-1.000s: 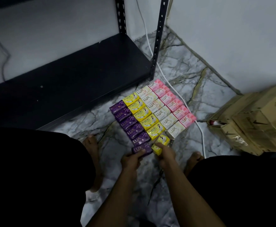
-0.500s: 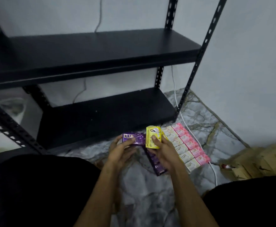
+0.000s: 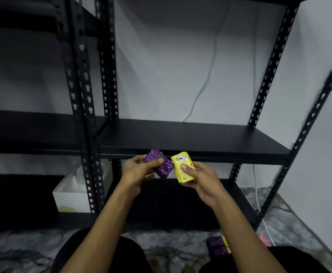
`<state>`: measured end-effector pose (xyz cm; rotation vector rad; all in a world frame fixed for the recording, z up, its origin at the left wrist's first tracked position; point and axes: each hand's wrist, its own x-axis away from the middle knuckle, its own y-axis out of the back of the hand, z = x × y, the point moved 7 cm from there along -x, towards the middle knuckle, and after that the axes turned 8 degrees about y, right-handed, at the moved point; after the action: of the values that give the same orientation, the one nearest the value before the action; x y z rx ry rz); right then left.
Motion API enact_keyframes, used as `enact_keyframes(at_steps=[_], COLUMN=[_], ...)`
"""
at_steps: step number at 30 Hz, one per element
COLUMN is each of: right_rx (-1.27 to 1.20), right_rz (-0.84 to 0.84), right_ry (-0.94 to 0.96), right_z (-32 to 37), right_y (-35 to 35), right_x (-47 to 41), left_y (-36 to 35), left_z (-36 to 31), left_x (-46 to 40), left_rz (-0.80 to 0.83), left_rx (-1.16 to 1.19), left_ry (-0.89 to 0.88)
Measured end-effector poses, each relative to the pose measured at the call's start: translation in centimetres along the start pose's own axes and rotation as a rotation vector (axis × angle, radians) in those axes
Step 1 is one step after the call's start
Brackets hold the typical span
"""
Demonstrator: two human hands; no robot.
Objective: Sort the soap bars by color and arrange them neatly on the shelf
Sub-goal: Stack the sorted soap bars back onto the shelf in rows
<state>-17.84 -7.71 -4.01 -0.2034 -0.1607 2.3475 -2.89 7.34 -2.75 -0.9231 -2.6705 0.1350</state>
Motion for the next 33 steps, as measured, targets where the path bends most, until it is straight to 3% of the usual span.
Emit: enact_keyframes(at_steps=[8, 17, 22, 27, 30, 33], right_rx=[0.165, 0.409, 0.326, 0.228, 0.217, 0.371], right_rz=[-0.058, 0.012, 0.021, 0.039, 0.038, 0.053], right_ry=[0.073, 0.044, 0.044, 0.075, 0.163, 0.355], right_z=[4.8, 0.3, -1.0, -1.7, -1.5, -0.9], right_y=[-2.2, -3.6, -2.7, -1.8, -1.7, -2.0], right_x=[-10.4, -21.3, -24.1, -24.7, -24.2, -22.9], left_y=[1.7, 1.2, 0.8, 0.3, 0.0, -1.7], left_z=[-9.5, -10.4, -10.9, -11.5, -12.2, -11.7], left_x=[-7.1, -18.4, -21.6, -23.0, -22.0, -19.2], left_rz=[-0.163, -0.234, -0.189, -0.139, -0.241, -0.327], left_rx=[-0.233, -0.458, -0.602, -0.733, -0.813, -0.901], left_ry=[-0.055, 0.064, 0.09, 0.037, -0.086, -0.183])
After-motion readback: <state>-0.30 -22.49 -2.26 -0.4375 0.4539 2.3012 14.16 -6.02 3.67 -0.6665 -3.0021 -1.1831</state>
